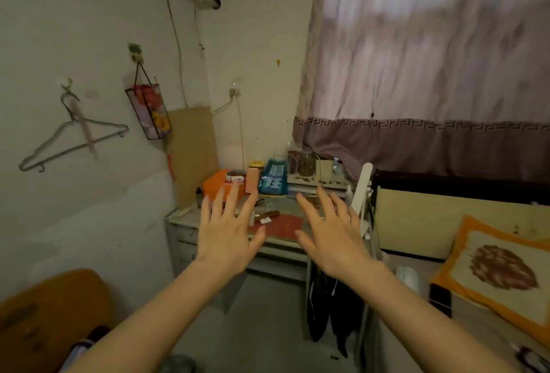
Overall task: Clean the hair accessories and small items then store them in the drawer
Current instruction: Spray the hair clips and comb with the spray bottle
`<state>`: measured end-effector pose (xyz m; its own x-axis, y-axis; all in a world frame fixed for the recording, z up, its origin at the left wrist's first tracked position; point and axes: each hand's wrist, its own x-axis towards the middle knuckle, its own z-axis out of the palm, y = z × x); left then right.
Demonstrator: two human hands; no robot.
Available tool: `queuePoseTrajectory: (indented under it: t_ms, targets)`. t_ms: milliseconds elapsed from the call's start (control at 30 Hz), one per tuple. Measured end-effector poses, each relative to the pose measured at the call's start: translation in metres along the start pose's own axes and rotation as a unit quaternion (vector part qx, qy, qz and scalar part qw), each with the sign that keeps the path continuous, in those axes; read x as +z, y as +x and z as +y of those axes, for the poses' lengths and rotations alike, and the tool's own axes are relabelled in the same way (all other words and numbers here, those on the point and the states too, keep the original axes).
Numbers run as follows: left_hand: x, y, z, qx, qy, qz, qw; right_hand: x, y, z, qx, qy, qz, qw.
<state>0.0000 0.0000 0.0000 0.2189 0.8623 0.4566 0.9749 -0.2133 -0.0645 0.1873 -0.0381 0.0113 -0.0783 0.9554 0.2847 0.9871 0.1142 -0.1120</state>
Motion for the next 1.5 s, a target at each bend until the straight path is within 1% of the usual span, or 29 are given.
queuePoseTrajectory:
  t_ms: [67,167,200,267,400,567,700,800,933,1033,1133,1233,1300,1367,1500]
  targets:
    - [0.009,0.003,-0.003,0.005,0.003,-0.019,1.0,0.009,0.006,0.0,0.004,-0.001,-0.008,1.0]
    - [0.029,0.015,-0.012,-0.002,-0.001,-0.009,1.0,0.026,0.02,0.003,0.004,0.002,-0.017,1.0]
    - [0.036,0.02,-0.013,-0.002,0.003,-0.02,1.0,0.031,0.026,0.003,0.001,0.001,-0.019,1.0]
    - [0.049,0.032,-0.016,-0.007,0.006,-0.038,0.999,0.04,0.043,0.007,0.0,0.002,-0.023,1.0]
    - [0.079,0.062,-0.019,-0.017,0.01,-0.047,0.999,0.065,0.088,0.014,-0.006,0.009,-0.033,0.999]
    - [0.122,0.123,-0.026,-0.032,0.029,-0.062,0.997,0.099,0.164,0.028,-0.025,0.015,-0.046,0.999]
    - [0.158,0.198,-0.035,-0.057,0.037,-0.071,0.995,0.121,0.238,0.047,-0.047,0.008,-0.056,0.997]
    - [0.186,0.252,-0.039,-0.077,0.042,-0.077,0.993,0.137,0.294,0.06,-0.068,0.005,-0.052,0.996]
    - [0.226,0.289,-0.052,-0.097,0.043,-0.094,0.99,0.165,0.362,0.065,-0.077,0.008,-0.032,0.996]
    - [0.248,0.305,-0.073,-0.126,0.039,-0.093,0.987,0.188,0.403,0.056,-0.1,0.019,-0.044,0.994]
    - [0.27,0.315,-0.099,-0.146,0.052,-0.11,0.982,0.216,0.435,0.037,-0.127,0.039,-0.062,0.989]
    - [0.292,0.327,-0.131,-0.152,0.071,-0.117,0.979,0.245,0.465,0.013,-0.126,0.043,-0.081,0.988]
    - [0.307,0.341,-0.155,-0.155,0.064,-0.127,0.978,0.261,0.487,-0.005,-0.126,0.036,-0.08,0.988]
    - [0.322,0.355,-0.18,-0.148,0.055,-0.128,0.979,0.275,0.507,-0.02,-0.12,0.039,-0.082,0.989]
    - [0.345,0.384,-0.23,-0.106,0.066,-0.144,0.982,0.302,0.544,-0.051,-0.085,0.071,-0.109,0.988]
